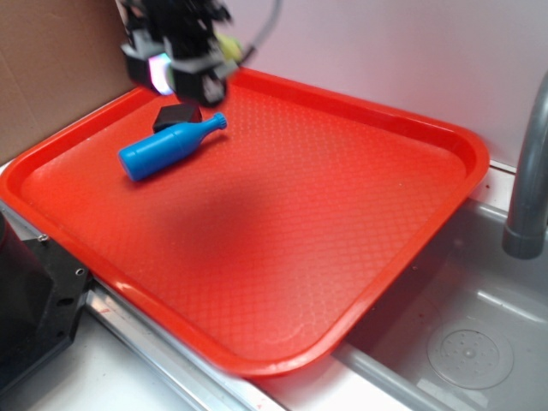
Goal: Grab the green animal.
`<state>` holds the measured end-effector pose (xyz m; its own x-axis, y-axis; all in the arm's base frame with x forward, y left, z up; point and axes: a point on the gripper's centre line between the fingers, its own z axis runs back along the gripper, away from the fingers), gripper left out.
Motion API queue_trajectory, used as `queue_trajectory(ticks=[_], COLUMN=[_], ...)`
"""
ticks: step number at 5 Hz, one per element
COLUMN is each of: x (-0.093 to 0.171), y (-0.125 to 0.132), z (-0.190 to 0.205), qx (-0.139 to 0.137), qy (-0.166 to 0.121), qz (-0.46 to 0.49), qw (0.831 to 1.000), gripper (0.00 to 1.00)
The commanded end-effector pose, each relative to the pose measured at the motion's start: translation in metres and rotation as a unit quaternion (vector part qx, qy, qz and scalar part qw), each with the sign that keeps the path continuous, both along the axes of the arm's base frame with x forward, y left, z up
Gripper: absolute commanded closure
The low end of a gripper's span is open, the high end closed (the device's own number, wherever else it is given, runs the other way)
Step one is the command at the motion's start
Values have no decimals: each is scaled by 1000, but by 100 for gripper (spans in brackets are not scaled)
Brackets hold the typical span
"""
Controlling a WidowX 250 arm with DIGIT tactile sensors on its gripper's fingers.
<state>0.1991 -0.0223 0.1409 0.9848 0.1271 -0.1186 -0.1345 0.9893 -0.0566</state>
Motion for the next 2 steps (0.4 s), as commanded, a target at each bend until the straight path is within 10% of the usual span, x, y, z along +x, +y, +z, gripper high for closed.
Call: queue_trajectory(ticks=[1,2], x=[-10,-8], y=[20,20], z=[40,35], qx=[15,26], qy=[-52,-51], qz=[12,-3], qw=[998,998], gripper=[100,100])
